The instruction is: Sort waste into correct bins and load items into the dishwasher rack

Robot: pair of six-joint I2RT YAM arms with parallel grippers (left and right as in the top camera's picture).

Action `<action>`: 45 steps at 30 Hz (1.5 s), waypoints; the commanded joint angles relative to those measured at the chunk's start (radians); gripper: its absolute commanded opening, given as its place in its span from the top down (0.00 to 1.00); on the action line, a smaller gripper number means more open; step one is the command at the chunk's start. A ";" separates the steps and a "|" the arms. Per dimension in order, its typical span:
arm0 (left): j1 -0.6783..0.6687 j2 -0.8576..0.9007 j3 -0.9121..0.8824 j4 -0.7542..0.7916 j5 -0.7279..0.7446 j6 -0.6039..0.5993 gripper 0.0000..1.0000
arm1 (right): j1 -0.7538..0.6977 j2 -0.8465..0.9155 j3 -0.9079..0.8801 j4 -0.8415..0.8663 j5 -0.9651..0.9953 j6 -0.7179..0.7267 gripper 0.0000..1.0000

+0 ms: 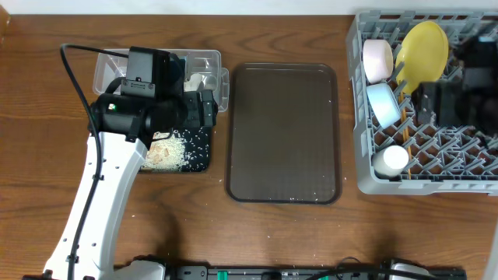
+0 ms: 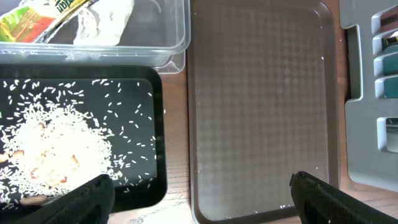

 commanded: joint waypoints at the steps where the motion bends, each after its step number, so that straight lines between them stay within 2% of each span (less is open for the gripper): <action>1: 0.003 0.005 0.005 -0.002 -0.013 0.009 0.07 | 0.012 -0.062 0.005 -0.004 -0.048 -0.003 0.01; 8: 0.003 0.005 0.005 -0.002 -0.013 0.009 0.07 | 0.012 -0.180 0.005 -0.023 -0.046 -0.003 0.01; 14: 0.003 0.005 0.005 -0.002 -0.013 0.009 0.07 | 0.011 -0.212 0.002 -0.022 -0.017 -0.004 0.01; 18: 0.003 0.005 0.005 -0.002 -0.013 0.009 0.07 | 0.012 -0.253 -0.071 0.047 -0.014 -0.015 0.01; 26: 0.003 0.005 0.005 -0.002 -0.013 0.009 0.07 | 0.058 -0.552 -0.603 0.480 -0.019 0.005 0.01; 34: 0.003 0.005 0.005 -0.002 -0.013 0.009 0.07 | 0.145 -0.861 -1.119 0.828 -0.017 0.035 0.01; 39: 0.003 0.005 0.005 -0.002 -0.013 0.009 0.07 | 0.179 -1.009 -1.380 1.048 -0.018 0.085 0.01; 45: 0.003 0.005 0.005 -0.002 -0.013 0.009 0.07 | 0.182 -1.148 -1.611 1.248 -0.018 0.183 0.01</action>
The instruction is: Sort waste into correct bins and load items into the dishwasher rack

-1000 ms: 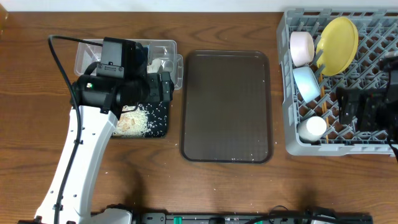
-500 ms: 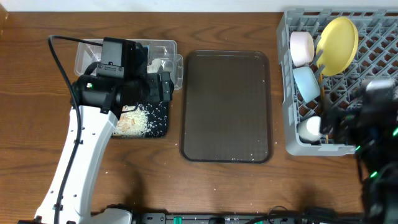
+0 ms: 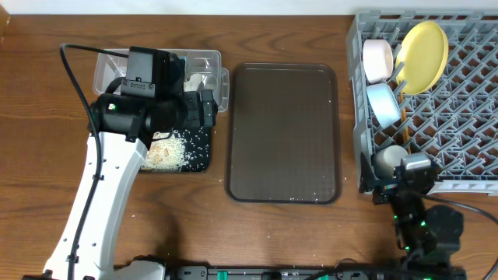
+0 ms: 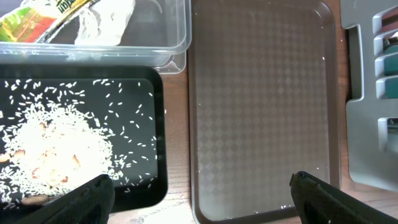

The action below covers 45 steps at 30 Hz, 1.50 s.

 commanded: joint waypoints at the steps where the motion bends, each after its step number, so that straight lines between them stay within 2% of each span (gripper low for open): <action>1: 0.003 0.005 0.005 -0.002 -0.010 0.009 0.07 | 0.012 -0.072 -0.085 0.048 -0.003 0.076 0.01; 11: 0.003 0.005 0.005 -0.002 -0.010 0.009 0.07 | 0.038 -0.239 -0.206 0.046 0.035 0.075 0.01; 45: 0.003 0.005 0.005 -0.002 -0.010 0.009 0.07 | 0.039 -0.238 -0.206 0.042 0.035 0.071 0.01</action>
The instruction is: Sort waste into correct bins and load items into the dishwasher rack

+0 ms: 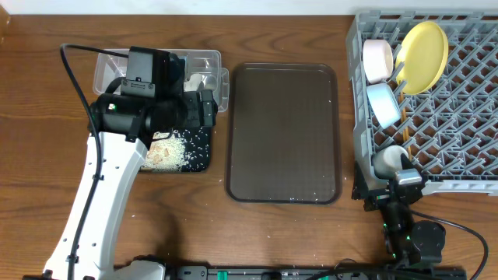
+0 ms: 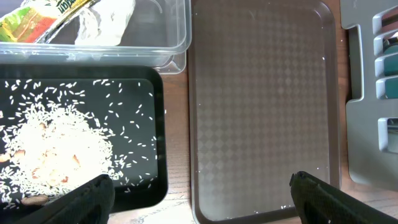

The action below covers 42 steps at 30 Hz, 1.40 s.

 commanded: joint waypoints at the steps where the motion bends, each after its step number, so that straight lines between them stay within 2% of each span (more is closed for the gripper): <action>1: 0.003 0.005 0.005 -0.002 -0.010 0.009 0.07 | 0.010 -0.010 -0.004 -0.002 0.006 0.016 0.01; 8: 0.003 -0.069 -0.041 0.023 -0.072 0.010 0.07 | 0.010 -0.010 -0.004 -0.002 0.006 0.016 0.01; 13: 0.005 -0.250 -0.225 0.280 -0.096 0.064 0.07 | 0.010 -0.010 -0.004 -0.002 0.006 0.016 0.01; 19: 0.050 -0.566 -0.579 0.632 -0.095 0.078 0.07 | 0.010 -0.010 -0.004 -0.002 0.006 0.016 0.01; 22: 0.083 -0.736 -0.752 0.736 -0.095 0.077 0.07 | 0.010 -0.010 -0.004 -0.002 0.006 0.016 0.01; 30: 0.137 -1.133 -1.092 0.869 -0.096 0.082 0.07 | 0.010 -0.010 -0.004 -0.002 0.006 0.016 0.01; 38: 0.137 -1.341 -1.310 1.041 -0.100 0.100 0.07 | 0.010 -0.010 -0.004 -0.002 0.006 0.016 0.01; 42: 0.137 -1.405 -1.368 1.061 -0.108 0.101 0.07 | 0.010 -0.010 -0.004 -0.002 0.006 0.016 0.01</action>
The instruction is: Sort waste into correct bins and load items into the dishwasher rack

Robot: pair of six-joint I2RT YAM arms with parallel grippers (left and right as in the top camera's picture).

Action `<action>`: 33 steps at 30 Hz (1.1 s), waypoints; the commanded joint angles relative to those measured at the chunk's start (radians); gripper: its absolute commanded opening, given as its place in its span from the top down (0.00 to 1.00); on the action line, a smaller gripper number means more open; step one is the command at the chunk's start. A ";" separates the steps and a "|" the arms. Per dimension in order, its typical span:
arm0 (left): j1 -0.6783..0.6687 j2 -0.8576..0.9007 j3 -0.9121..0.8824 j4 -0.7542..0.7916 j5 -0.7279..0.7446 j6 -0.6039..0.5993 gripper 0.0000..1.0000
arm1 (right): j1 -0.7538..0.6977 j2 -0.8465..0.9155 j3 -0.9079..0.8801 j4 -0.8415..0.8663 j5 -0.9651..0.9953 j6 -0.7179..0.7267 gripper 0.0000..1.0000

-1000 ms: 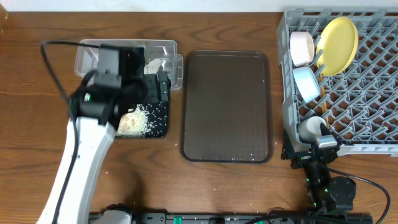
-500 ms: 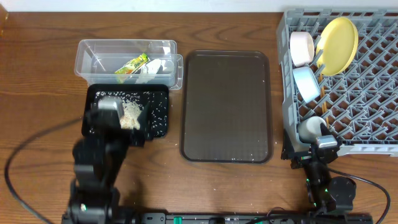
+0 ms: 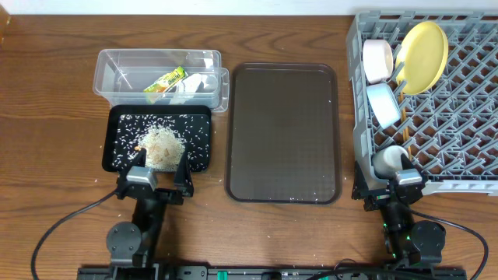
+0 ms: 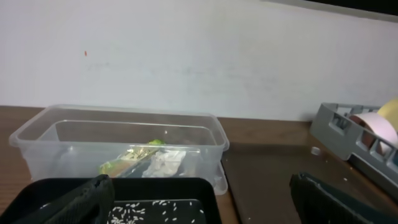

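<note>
My left gripper (image 3: pixel 156 185) rests low at the table's front edge, open and holding nothing; its dark fingertips (image 4: pixel 84 200) frame a level view. Just beyond it lies the black tray (image 3: pixel 117 124) with a heap of rice and food scraps (image 3: pixel 162 144). Behind that stands the clear bin (image 4: pixel 37 134) holding a green wrapper (image 3: pixel 166 78) and crumpled paper. My right gripper (image 3: pixel 394 191) sits folded at the front right, open and empty, beside the grey dishwasher rack (image 3: pixel 467 85). The rack holds a pink cup (image 3: pixel 377 59), a yellow plate (image 3: pixel 424 45), a bowl (image 3: pixel 383 104) and a white cup (image 3: pixel 389 159).
A brown serving tray (image 3: pixel 284 132) lies between the bins and the rack, bare but for a few rice grains. Stray grains dot the wood near the black tray. A white wall stands behind the table.
My left arm, which was stretched out over the bins with its gripper open above the black tray, now sits folded at the front edge, looking level across the table. The right arm has not moved.
At first my right arm was over the rack and my left arm hung open over the bins. Then the right arm was back at the front right edge, where it stayed. Now the left arm is back at the front edge too, both grippers empty.
</note>
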 commanded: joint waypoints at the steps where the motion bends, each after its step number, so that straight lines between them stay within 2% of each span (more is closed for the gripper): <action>1: 0.005 -0.045 -0.039 0.016 -0.018 0.018 0.07 | 0.010 -0.007 -0.003 -0.001 0.005 0.014 0.01; 6: 0.005 -0.045 -0.052 -0.034 -0.022 0.018 0.07 | 0.010 -0.007 -0.003 -0.001 0.005 0.014 0.01; 12: 0.005 -0.045 -0.052 -0.175 -0.021 0.020 0.07 | 0.010 -0.007 -0.003 -0.001 0.005 0.014 0.01; 33: 0.005 -0.042 -0.052 -0.170 -0.021 0.021 0.07 | 0.010 -0.007 -0.003 -0.001 0.005 0.014 0.01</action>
